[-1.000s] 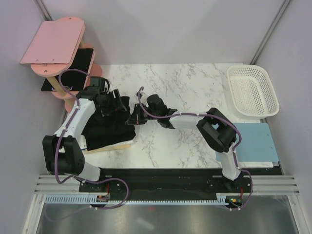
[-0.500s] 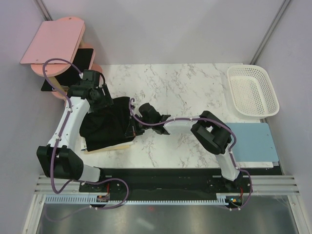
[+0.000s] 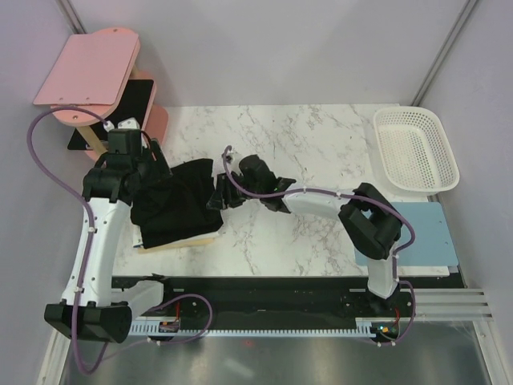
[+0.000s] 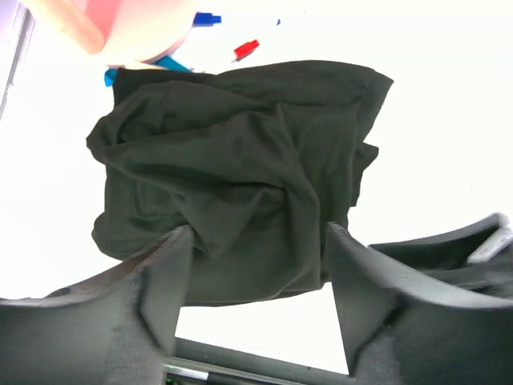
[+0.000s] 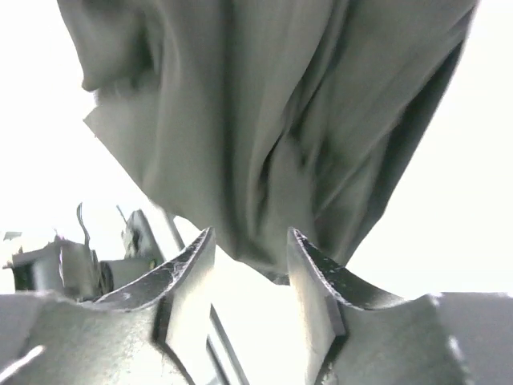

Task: Fold and stack the t-shirts
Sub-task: Smooth out wrinkles on the folded tshirt

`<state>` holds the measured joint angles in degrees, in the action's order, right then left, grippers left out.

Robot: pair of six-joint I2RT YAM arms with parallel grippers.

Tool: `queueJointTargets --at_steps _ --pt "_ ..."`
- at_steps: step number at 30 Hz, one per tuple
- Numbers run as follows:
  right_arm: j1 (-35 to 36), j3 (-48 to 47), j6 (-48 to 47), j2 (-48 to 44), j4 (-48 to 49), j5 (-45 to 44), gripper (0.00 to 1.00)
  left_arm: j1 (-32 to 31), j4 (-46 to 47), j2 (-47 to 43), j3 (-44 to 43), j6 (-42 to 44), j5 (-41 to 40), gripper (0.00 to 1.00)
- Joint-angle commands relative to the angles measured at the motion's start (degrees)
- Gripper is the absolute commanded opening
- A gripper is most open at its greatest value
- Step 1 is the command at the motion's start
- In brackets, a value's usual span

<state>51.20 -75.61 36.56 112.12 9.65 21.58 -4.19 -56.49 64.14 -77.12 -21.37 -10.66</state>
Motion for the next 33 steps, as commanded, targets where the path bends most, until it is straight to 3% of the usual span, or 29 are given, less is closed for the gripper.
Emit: queueJointTargets --at_steps 1,2,3,4,11,16,25,33 --pt "-4.9 -5.8 -3.5 -1.8 -1.1 -2.1 0.50 2.6 2.1 2.3 3.1 2.9 2.7 0.68" --pt "-5.4 -7.3 -3.8 -1.0 -1.6 -1.5 0.50 3.6 2.9 2.6 4.2 3.1 4.7 0.63" --pt "-5.8 -8.7 -3.9 -0.1 -2.0 -0.8 0.49 4.0 3.4 3.3 4.8 3.2 6.1 0.51" --pt "-6.4 -12.2 -4.3 2.2 -3.1 -0.1 0.49 5.9 3.8 3.7 5.3 3.5 7.4 0.50" --pt "-7.6 -27.3 -4.1 12.4 -6.7 2.9 0.48 17.9 6.2 6.7 7.5 5.0 19.7 0.60" --pt "-7.6 -33.9 -3.5 16.6 -9.5 5.4 0.44 21.3 6.3 7.8 6.6 4.7 22.3 0.66" --pt "-7.5 -30.9 -2.0 15.2 -10.2 7.5 0.41 22.5 6.5 7.3 8.3 4.5 22.9 0.65" --pt "-6.6 -32.1 0.2 17.8 -7.9 8.6 0.40 22.5 6.9 8.2 9.0 4.4 23.0 0.55"
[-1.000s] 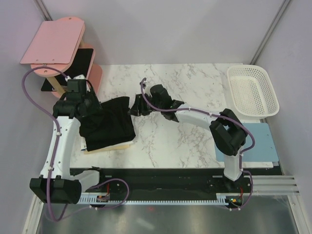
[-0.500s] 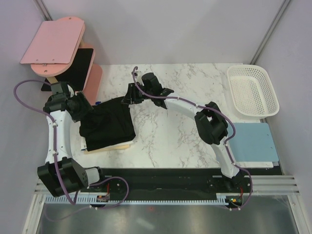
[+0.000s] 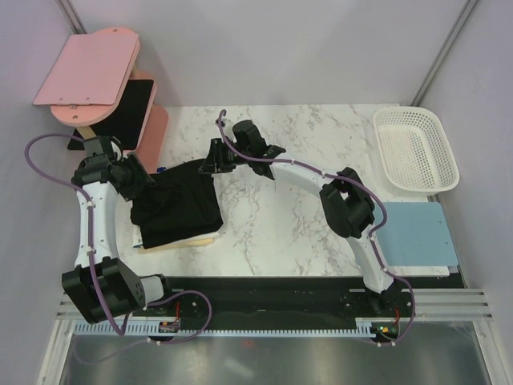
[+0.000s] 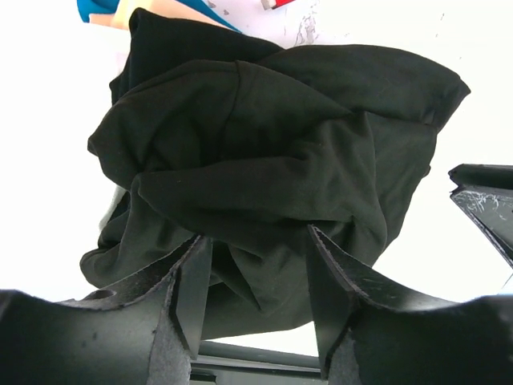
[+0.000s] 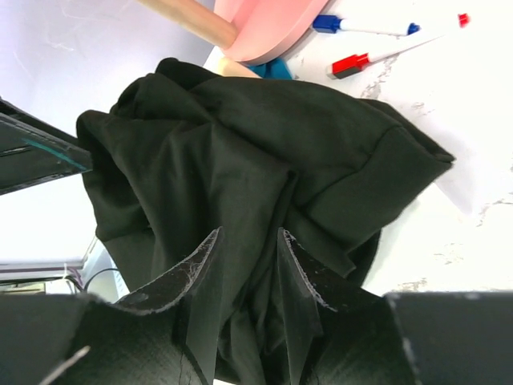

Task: Fold and stack the t-shirts
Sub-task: Smooth out wrinkles on the folded tshirt

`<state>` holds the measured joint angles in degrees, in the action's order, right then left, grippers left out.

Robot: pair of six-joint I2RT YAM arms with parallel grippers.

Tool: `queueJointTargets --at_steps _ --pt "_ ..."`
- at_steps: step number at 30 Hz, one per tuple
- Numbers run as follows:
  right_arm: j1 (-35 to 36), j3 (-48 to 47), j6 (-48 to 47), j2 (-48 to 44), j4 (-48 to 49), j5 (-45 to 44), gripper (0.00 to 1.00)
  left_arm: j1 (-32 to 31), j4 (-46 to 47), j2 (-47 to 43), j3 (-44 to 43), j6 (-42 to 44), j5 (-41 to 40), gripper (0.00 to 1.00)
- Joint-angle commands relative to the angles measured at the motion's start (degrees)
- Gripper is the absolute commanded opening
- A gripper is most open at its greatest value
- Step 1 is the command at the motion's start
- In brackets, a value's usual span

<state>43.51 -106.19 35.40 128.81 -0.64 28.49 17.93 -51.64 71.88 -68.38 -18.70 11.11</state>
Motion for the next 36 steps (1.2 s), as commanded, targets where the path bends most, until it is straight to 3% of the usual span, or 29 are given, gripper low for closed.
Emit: queueJointTargets --at_steps 1,5,8,9,12,13,17,18,29,36 --pt "1.1 -1.9 1.7 1.4 2.4 1.9 0.40 0.3 2.1 0.7 0.4 1.7 1.1 0.54" --pt "1.6 -3.6 2.5 3.5 2.0 2.9 0.42 0.3 2.8 1.2 1.1 1.6 0.5 0.51" --pt "1.8 -3.8 2.8 4.3 1.9 3.1 0.45 0.3 3.0 1.5 1.1 1.8 0.0 0.37" --pt "1.9 -3.7 2.7 4.4 1.9 3.1 0.46 0.4 3.1 1.7 1.1 1.8 -0.1 0.23" --pt "2.0 -3.5 2.8 4.5 2.1 3.0 0.45 0.4 3.1 2.0 0.9 1.7 -0.7 0.02" --pt "1.9 -3.4 2.8 4.5 2.2 2.8 0.43 0.4 3.1 2.0 0.7 1.7 -0.9 0.02" --pt "2.0 -1.8 3.5 3.9 4.6 2.4 0.06 0.6 2.7 1.9 -0.2 1.6 -3.4 0.02" --pt "1.9 -1.3 3.9 3.7 5.1 1.8 0.03 0.6 2.6 1.9 -0.3 1.6 -3.7 0.02" --pt "1.6 2.1 5.6 2.8 9.2 -1.9 0.00 0.7 1.9 3.5 -1.7 0.9 -14.7 0.02" --pt "1.1 5.6 7.5 2.8 13.5 -2.6 0.00 0.9 4.7 6.1 -3.6 0.2 -16.8 0.02"
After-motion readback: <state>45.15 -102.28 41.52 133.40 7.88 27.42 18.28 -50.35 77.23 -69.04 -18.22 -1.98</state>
